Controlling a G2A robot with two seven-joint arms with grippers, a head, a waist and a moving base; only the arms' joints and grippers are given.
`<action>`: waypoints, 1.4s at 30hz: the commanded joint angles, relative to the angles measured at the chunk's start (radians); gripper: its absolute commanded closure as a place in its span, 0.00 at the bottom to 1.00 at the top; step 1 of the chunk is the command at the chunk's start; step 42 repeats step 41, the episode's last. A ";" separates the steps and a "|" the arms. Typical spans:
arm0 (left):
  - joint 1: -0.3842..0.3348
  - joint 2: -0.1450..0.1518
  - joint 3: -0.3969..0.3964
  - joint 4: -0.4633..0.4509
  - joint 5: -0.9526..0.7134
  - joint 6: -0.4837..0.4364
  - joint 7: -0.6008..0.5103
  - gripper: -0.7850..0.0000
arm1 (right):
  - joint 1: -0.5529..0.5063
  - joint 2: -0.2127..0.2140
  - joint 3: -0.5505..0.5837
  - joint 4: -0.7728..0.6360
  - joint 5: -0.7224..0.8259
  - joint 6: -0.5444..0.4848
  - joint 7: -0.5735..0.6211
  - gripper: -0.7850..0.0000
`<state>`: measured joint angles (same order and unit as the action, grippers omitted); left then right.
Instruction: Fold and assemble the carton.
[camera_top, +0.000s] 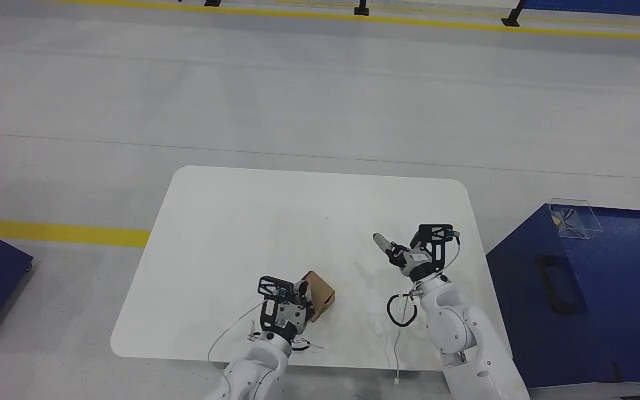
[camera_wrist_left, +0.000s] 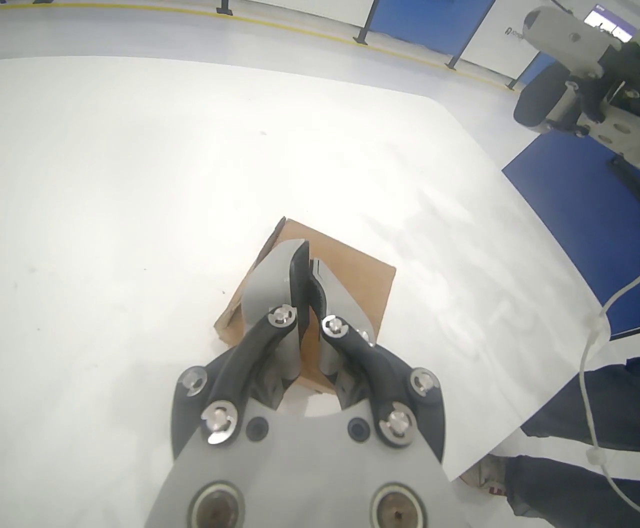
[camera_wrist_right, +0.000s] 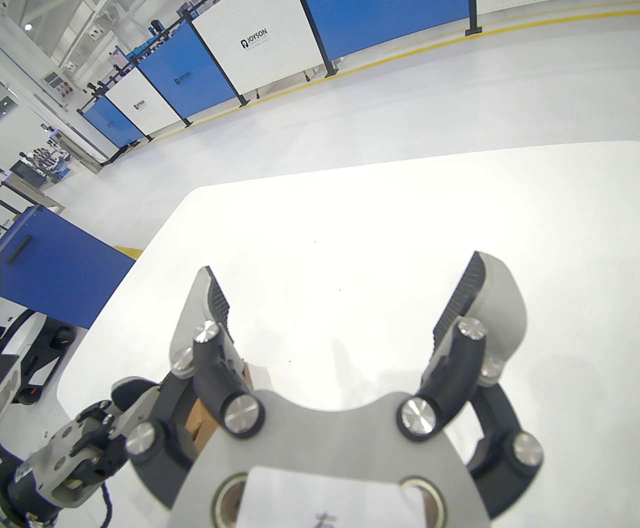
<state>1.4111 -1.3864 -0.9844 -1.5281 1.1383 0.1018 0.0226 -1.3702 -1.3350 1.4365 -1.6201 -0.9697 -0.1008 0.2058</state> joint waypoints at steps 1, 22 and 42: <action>0.013 -0.002 -0.007 -0.026 -0.026 -0.024 0.092 1.00 | 0.000 0.000 0.000 0.000 0.000 0.000 0.000 0.00; 0.106 0.005 -0.043 -0.100 -0.056 -0.138 0.405 0.21 | 0.000 0.000 0.000 0.000 0.000 0.000 0.000 0.00; 0.106 0.005 -0.043 -0.100 -0.056 -0.138 0.405 0.00 | 0.000 0.000 0.000 0.000 0.000 0.000 0.000 0.00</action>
